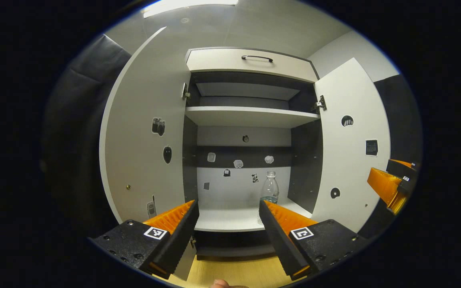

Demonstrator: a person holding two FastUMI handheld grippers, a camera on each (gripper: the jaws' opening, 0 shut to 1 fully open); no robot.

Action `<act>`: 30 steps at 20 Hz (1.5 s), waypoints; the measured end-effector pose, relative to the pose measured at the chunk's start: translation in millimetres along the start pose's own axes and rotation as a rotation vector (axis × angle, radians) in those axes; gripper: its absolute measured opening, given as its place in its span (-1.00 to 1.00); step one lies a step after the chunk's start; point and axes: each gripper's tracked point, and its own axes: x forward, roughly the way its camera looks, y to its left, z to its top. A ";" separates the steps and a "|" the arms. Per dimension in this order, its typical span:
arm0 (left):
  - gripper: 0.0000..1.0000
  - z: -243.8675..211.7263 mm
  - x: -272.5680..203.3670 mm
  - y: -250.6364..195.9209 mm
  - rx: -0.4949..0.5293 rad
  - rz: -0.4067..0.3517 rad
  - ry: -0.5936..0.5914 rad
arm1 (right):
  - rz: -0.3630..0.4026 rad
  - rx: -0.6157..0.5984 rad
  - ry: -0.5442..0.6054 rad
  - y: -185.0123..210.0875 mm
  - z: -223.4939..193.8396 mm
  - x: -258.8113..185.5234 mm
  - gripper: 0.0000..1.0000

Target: Grasp the bottle in the cabinet with the left hand and place it on the coaster, then close the right door with the right hand and the left door with the left hand.

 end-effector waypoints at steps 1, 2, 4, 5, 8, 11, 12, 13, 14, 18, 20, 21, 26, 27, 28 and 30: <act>0.92 -0.3 1.1 1.0 0.001 0.000 -0.002 | -0.005 -0.002 0.001 -0.3 0.1 0.7 0.97; 0.92 -1.7 1.9 1.9 0.001 0.000 -0.002 | -0.008 -0.004 0.005 -0.7 -1.2 0.7 0.97; 0.92 -5.8 5.1 1.0 -0.012 -0.009 0.000 | -0.012 -0.008 0.015 -1.2 -3.1 0.8 0.97; 0.92 -8.6 7.7 0.0 -0.019 -0.014 0.005 | -0.015 -0.010 0.021 -1.4 -3.4 -0.1 0.89; 0.92 -18.4 18.8 -3.8 -0.021 -0.027 0.025 | -0.034 -0.019 0.015 -4.4 -1.1 -3.4 0.97; 0.92 -24.2 35.0 -11.3 0.001 -0.042 0.032 | -0.056 -0.027 0.004 -11.8 1.0 -8.8 0.97; 0.92 -26.0 42.2 -14.7 0.011 -0.045 0.033 | -0.061 -0.025 0.002 -13.6 1.6 -9.8 0.97; 0.92 -27.3 50.1 -18.5 0.016 -0.050 0.033 | -0.069 -0.026 0.000 -16.6 2.1 -11.0 0.97; 0.92 -27.0 58.8 -23.6 0.020 -0.056 0.030 | -0.079 -0.031 -0.003 -20.3 3.0 -12.6 0.97; 0.92 -31.3 98.8 -43.4 0.023 -0.080 0.034 | -0.112 -0.047 -0.007 -31.9 1.9 -16.4 0.97; 0.92 -36.2 120.5 -56.3 0.022 -0.098 0.041 | -0.124 -0.053 -0.003 -35.1 0.7 -17.0 0.97; 0.92 -39.8 132.2 -63.5 0.023 -0.108 0.048 | -0.131 -0.059 0.000 -36.9 -0.4 -17.2 0.97; 0.93 -56.6 179.4 -96.7 0.041 -0.155 0.074 | -0.175 -0.078 0.015 -45.6 -3.3 -17.6 0.97; 0.93 -59.7 187.6 -101.5 0.039 -0.160 0.078 | -0.184 -0.083 0.019 -47.0 -4.0 -17.0 0.97; 0.93 -62.3 196.2 -105.9 0.036 -0.164 0.082 | -0.195 -0.087 0.022 -49.7 -3.9 -17.7 0.97; 0.94 -65.5 216.3 -111.1 0.039 -0.160 0.073 | -0.216 -0.088 0.017 -54.8 -0.2 -18.7 0.97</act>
